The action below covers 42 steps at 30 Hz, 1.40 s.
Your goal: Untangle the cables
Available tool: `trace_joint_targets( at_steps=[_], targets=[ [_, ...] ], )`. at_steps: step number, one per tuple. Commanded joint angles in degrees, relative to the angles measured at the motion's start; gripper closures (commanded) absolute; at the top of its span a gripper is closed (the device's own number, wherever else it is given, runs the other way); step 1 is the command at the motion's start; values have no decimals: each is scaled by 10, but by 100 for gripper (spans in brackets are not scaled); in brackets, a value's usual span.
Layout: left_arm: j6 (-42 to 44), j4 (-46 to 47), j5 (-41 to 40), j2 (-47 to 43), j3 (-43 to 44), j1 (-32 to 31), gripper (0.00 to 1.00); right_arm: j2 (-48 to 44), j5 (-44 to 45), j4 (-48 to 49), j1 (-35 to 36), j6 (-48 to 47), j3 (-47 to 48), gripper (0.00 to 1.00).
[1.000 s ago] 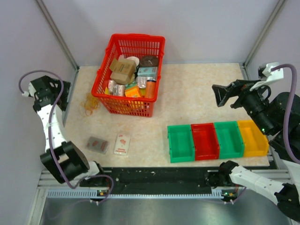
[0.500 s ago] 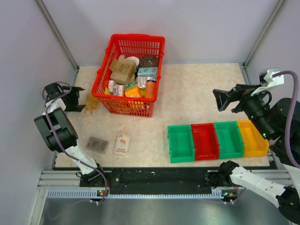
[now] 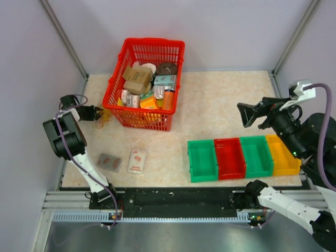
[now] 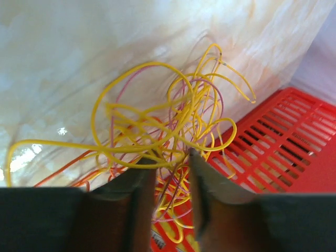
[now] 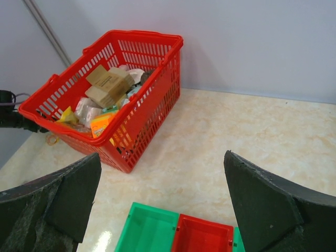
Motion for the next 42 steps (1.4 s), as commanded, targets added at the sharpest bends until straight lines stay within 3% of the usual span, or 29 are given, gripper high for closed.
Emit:
trace_joint_targets(
  at_steps=[1, 4, 8, 14, 16, 18, 21, 23, 26, 32, 34, 42],
  targets=[
    [32, 43, 2, -37, 1, 0, 76, 5, -6, 13, -5, 17, -32, 1],
    [64, 25, -18, -107, -10, 1, 100, 30, -7, 6, -5, 31, -57, 2],
    [87, -5, -59, -212, -13, 1, 100, 62, -27, 5, -5, 41, -74, 4],
    [152, -85, -152, -359, 63, -17, 100, 79, -40, 7, -5, 43, -82, 4],
    [196, -138, -151, -384, 129, -42, 100, 83, -42, 9, -5, 45, -85, 4],
    [273, -195, -204, -426, 169, -105, 100, 86, -47, 11, -4, 47, -89, 4],
    [321, -143, -178, -534, 92, -213, 100, 95, -62, 19, -5, 46, -102, 4],
    [332, -106, -127, -611, 32, -246, 100, 104, -80, 25, -5, 44, -110, 4],
    [377, -139, -81, -673, -5, -291, 100, 119, -117, 32, -5, 37, -118, 4],
    [421, -214, -7, -769, -74, -319, 100, 129, -238, 87, -4, 32, -168, 6],
    [403, -219, 60, -783, -125, -321, 100, 128, -266, 118, 6, 41, -191, 6],
    [332, -182, 101, -860, -308, -373, 100, 141, -256, 215, 111, 64, -272, 6]
  ],
)
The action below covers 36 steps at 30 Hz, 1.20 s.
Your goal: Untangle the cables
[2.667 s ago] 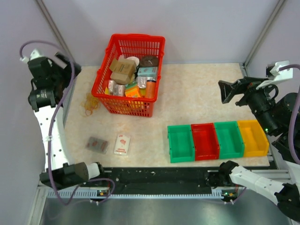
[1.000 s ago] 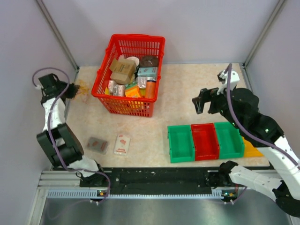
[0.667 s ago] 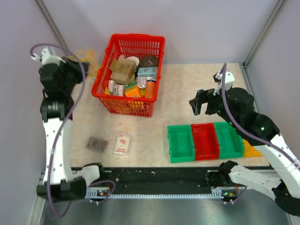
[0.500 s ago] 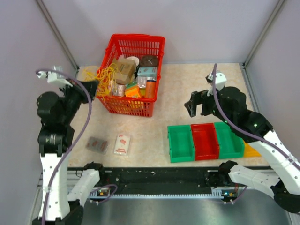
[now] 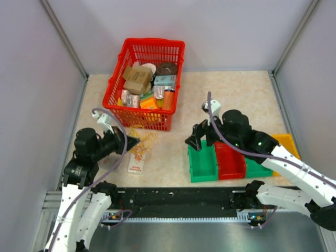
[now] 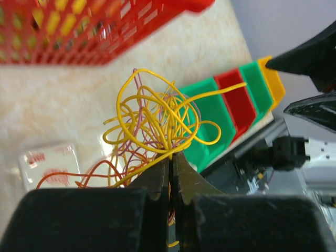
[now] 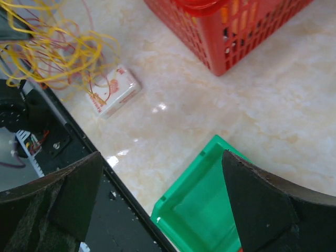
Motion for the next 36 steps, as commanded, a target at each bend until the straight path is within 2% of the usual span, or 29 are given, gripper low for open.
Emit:
trace_joint_targets(
  at_steps=[1, 5, 8, 11, 16, 22, 26, 29, 36],
  targets=[
    [-55, 52, 59, -26, -80, -25, 100, 13, -7, 98, 50, 20, -35, 7],
    [-90, 133, 28, -1, -153, -88, 100, 49, 3, 169, 73, 86, -78, 14],
    [-104, 190, -6, 48, -173, -150, 100, 79, -8, 234, 75, 140, -114, 30],
    [-102, 227, -48, 102, -182, -204, 100, 96, -6, 301, 87, 150, -151, 37],
    [-101, 272, -57, 170, -199, -246, 100, 109, -12, 345, 87, 135, -189, 45],
    [-104, 288, -57, 184, -209, -253, 100, 126, -74, 457, 94, 127, -238, 53],
    [-110, 293, -47, 199, -209, -253, 100, 157, -78, 512, 113, 128, -246, 55],
    [-113, 293, -46, 200, -210, -255, 100, 171, -56, 512, 118, 120, -238, 60],
    [-115, 292, -43, 208, -209, -258, 100, 179, -32, 488, 119, 109, -235, 85]
  ],
)
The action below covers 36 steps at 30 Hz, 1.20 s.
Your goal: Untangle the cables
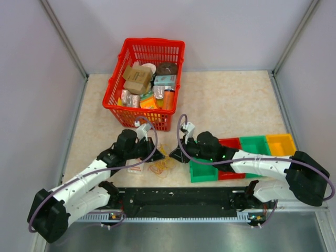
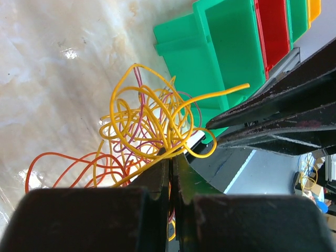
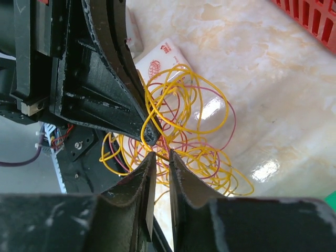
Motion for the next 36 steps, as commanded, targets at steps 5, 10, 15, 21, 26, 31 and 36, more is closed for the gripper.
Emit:
trace_joint_targets(
  at_steps=[5, 10, 15, 21, 26, 31, 36],
  targets=[
    [-14, 49, 25, 13, -4, -5, 100, 14, 24, 15, 8, -27, 16, 69],
    [-7, 39, 23, 8, -5, -7, 99, 20, 44, -1, 9, -44, 25, 63],
    [-7, 40, 25, 9, -11, -7, 99, 24, 47, -2, 8, -45, 33, 65],
    [-10, 43, 18, 18, -16, -8, 93, -2, 81, -19, 9, -40, 35, 100],
    [-12, -6, -47, 38, -7, -8, 87, -101, 189, -117, 12, -5, 48, 100],
    [-13, -30, -85, 78, -5, -8, 76, -250, 265, -205, 14, 45, 90, 100],
    [-21, 24, -58, 86, -27, -9, 65, -265, 249, -262, 13, 47, 189, 100]
  ],
)
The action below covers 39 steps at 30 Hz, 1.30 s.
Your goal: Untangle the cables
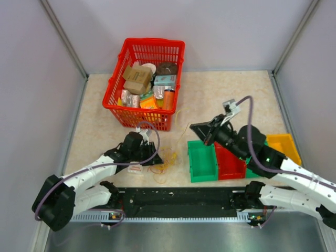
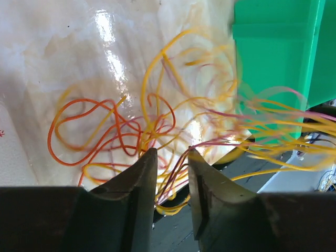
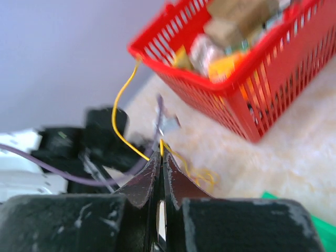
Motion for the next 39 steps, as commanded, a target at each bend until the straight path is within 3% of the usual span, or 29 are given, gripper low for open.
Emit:
trace_joint_targets(
  at_steps=[1, 4, 5, 8, 11, 12, 18, 29, 34, 39],
  targets=[
    [-8, 47, 8, -1, -11, -3, 62, 7, 31, -57, 4, 14, 96, 100],
    [-5, 62, 19, -12, -19, -2, 54, 31, 37, -84, 3, 6, 142, 100],
    [-4, 62, 17, -15, -20, -3, 56, 39, 25, -85, 4, 5, 157, 100],
    [1, 48, -3, -8, -18, -3, 71, 53, 0, -84, 3, 1, 199, 100],
    [4, 46, -11, 12, -13, -3, 98, 66, -15, -86, 4, 0, 243, 100],
    [0, 37, -28, 18, -12, -2, 100, 70, -26, -87, 3, -1, 260, 100],
    [-22, 20, -68, 61, -24, -3, 100, 127, -63, -106, 4, -50, 481, 100],
    [-18, 26, -85, 65, -42, -3, 100, 290, 28, -164, 3, -231, 881, 100],
    [-13, 23, -92, 78, -42, -3, 100, 345, 89, -95, 4, -388, 995, 100],
    [11, 26, -67, 70, -30, -2, 100, 333, 7, -46, 4, -351, 975, 100]
  ],
)
